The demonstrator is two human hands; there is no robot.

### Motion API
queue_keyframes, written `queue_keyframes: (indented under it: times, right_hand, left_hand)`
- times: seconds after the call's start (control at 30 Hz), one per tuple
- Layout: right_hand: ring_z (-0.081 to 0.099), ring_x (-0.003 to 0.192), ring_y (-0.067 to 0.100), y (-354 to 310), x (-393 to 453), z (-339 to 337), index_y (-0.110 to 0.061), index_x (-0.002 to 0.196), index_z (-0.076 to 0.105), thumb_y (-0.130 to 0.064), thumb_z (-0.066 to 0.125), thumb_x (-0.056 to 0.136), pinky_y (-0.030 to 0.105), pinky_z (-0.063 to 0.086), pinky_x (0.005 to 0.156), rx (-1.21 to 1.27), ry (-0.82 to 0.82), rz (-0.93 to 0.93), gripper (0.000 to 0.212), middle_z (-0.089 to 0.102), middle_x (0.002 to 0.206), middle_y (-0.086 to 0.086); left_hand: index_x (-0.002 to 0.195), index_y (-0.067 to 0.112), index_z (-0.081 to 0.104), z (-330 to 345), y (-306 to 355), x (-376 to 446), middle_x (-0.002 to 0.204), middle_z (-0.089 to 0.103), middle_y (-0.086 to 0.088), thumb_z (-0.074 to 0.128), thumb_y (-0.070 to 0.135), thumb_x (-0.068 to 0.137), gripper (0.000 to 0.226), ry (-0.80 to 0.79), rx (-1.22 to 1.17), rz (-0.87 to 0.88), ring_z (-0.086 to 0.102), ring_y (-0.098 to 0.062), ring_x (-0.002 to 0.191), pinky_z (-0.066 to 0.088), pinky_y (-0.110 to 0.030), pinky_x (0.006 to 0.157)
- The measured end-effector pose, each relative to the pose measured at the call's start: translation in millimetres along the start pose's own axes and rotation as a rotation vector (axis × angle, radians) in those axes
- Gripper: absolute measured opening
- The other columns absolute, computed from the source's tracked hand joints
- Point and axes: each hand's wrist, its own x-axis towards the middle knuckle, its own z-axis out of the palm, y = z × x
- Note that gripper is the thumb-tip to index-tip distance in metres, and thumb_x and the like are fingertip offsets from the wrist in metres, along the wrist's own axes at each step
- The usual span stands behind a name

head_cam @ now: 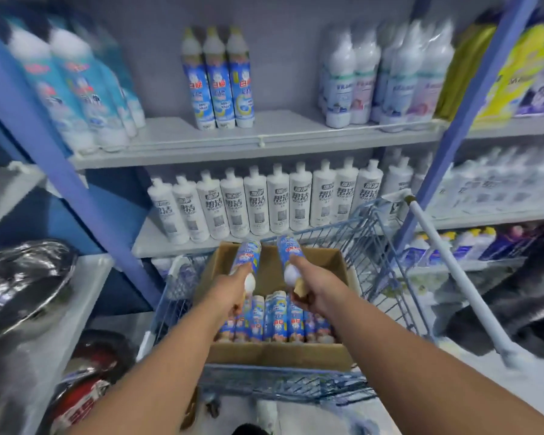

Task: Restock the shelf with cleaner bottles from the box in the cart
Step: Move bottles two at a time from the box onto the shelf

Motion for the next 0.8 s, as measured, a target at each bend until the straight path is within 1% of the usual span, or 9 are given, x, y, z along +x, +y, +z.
queue_keyframes:
  times: [0.03,0.13,0.17,0.27,0.33,0.43,0.6,0.73,0.8]
  right_hand:
    - [0.056,0.05,0.018,-10,-10,4,-0.015,0.093,0.061,-0.052,0.065,0.089,0.023,0.047,0.047,0.006,-0.009,-0.02,0.037,0.061,0.067,0.008]
    - [0.055,0.056,0.02,-39,-34,17,-0.013,0.094,0.062,-0.054,0.068,0.086,0.025,0.045,0.049,0.029,-0.03,-0.085,0.041,0.061,0.072,0.009]
    - [0.055,0.058,0.02,-49,-40,21,-0.013,0.094,0.063,-0.055,0.069,0.085,0.025,0.046,0.049,0.037,-0.042,-0.108,0.043,0.062,0.075,0.01]
    - [0.061,0.065,0.02,-74,-53,33,-0.012,0.103,0.065,-0.057,0.069,0.083,0.024,0.049,0.049,0.028,-0.06,-0.171,0.049,0.067,0.085,0.01]
    - [0.061,0.061,0.02,-92,-62,39,-0.012,0.103,0.066,-0.057,0.068,0.083,0.022,0.048,0.049,0.028,-0.081,-0.217,0.049,0.068,0.08,0.01]
    - [0.06,0.053,0.019,-118,-73,50,-0.012,0.096,0.065,-0.055,0.068,0.085,0.024,0.049,0.051,0.035,-0.119,-0.265,0.044,0.066,0.07,0.01]
    - [0.062,0.056,0.019,-159,-74,71,-0.01,0.095,0.067,-0.057,0.069,0.083,0.027,0.053,0.056,0.022,-0.122,-0.354,0.049,0.066,0.071,0.011]
    - [0.062,0.056,0.019,-192,-59,96,-0.011,0.094,0.067,-0.057,0.07,0.081,0.03,0.057,0.061,0.031,-0.102,-0.398,0.048,0.068,0.071,0.009]
    - [0.061,0.055,0.019,-206,-49,114,-0.011,0.091,0.066,-0.057,0.069,0.082,0.031,0.056,0.061,0.046,-0.095,-0.397,0.046,0.067,0.069,0.009]
  left_hand:
    - [0.103,0.004,0.066,-5,10,-11,0.078,0.069,-0.017,0.059,0.059,0.088,0.058,0.01,-0.025,0.029,0.054,-0.025,0.057,0.043,-0.03,0.058]
    - [0.108,0.006,0.064,-18,41,-35,0.076,0.067,-0.019,0.059,0.055,0.09,0.052,0.046,-0.08,0.127,0.047,-0.021,0.046,0.041,-0.025,0.048]
    - [0.106,0.004,0.065,-23,52,-42,0.078,0.067,-0.019,0.059,0.055,0.09,0.054,0.051,-0.082,0.148,0.046,-0.021,0.045,0.041,-0.025,0.048]
    - [0.1,0.002,0.066,-38,83,-58,0.077,0.07,-0.022,0.059,0.064,0.082,0.065,0.067,-0.095,0.199,0.05,-0.023,0.047,0.043,-0.031,0.058]
    - [0.1,0.001,0.066,-47,103,-64,0.07,0.066,-0.019,0.058,0.066,0.08,0.068,0.087,-0.104,0.226,0.051,-0.023,0.048,0.044,-0.033,0.06]
    - [0.102,0.003,0.065,-60,130,-71,0.073,0.068,-0.017,0.06,0.061,0.084,0.061,0.125,-0.132,0.269,0.051,-0.023,0.048,0.047,-0.03,0.057]
    - [0.1,0.007,0.065,-84,166,-68,0.073,0.065,-0.011,0.059,0.06,0.086,0.055,0.155,-0.171,0.347,0.053,-0.021,0.05,0.049,-0.03,0.059]
    - [0.101,0.006,0.066,-107,189,-44,0.075,0.065,-0.011,0.059,0.06,0.084,0.057,0.155,-0.182,0.373,0.054,-0.022,0.049,0.051,-0.029,0.056]
    - [0.1,0.008,0.066,-118,201,-26,0.073,0.064,-0.01,0.059,0.06,0.085,0.055,0.15,-0.18,0.379,0.053,-0.021,0.048,0.048,-0.026,0.053]
